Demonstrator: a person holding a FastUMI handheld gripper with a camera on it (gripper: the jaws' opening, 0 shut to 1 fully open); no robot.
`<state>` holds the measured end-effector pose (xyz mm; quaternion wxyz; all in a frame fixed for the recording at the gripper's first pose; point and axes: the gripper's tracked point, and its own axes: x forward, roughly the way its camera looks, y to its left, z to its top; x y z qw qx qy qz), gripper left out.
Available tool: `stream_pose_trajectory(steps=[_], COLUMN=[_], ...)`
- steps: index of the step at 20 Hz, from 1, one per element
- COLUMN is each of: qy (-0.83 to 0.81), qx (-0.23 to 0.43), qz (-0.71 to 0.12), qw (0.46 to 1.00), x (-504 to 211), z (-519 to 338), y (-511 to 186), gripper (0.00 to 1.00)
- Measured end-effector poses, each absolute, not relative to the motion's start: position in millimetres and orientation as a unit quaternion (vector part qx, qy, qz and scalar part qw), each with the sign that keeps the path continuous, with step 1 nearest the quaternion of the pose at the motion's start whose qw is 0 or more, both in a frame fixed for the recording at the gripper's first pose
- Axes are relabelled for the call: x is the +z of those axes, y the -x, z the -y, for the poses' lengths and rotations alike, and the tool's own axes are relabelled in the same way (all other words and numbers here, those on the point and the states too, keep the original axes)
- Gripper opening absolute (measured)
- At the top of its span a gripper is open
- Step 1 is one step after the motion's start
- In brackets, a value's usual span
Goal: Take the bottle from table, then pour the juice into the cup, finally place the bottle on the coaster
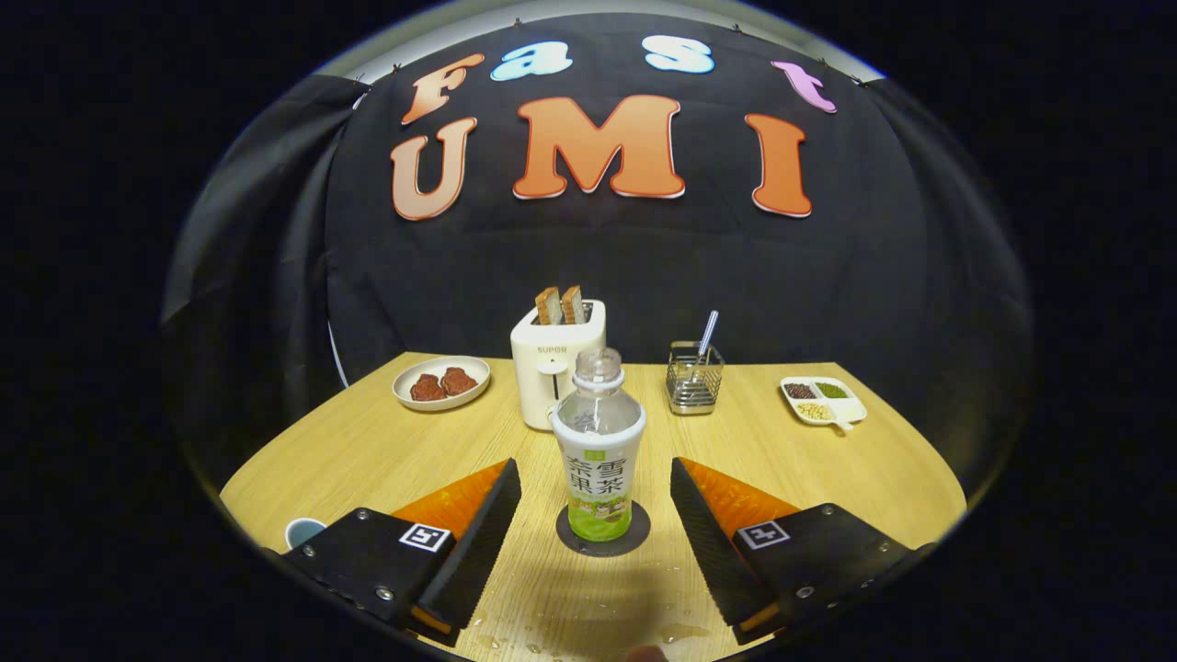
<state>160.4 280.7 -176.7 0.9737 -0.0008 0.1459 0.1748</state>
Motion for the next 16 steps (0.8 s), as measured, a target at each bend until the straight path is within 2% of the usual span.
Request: stream_pose_trajectory(steps=[4, 9, 16], qy=[0.007, 0.045, 0.023], qx=[0.168, 0.113, 0.056], qz=[-0.12, -0.071, -0.044], qw=[0.978, 0.99, 0.997], x=[-124.7, -70.3, -48.9], z=[-227.2, -139.8, -47.6], y=[-117.6, -70.8, -25.1], gripper=[0.97, 0.97, 0.97])
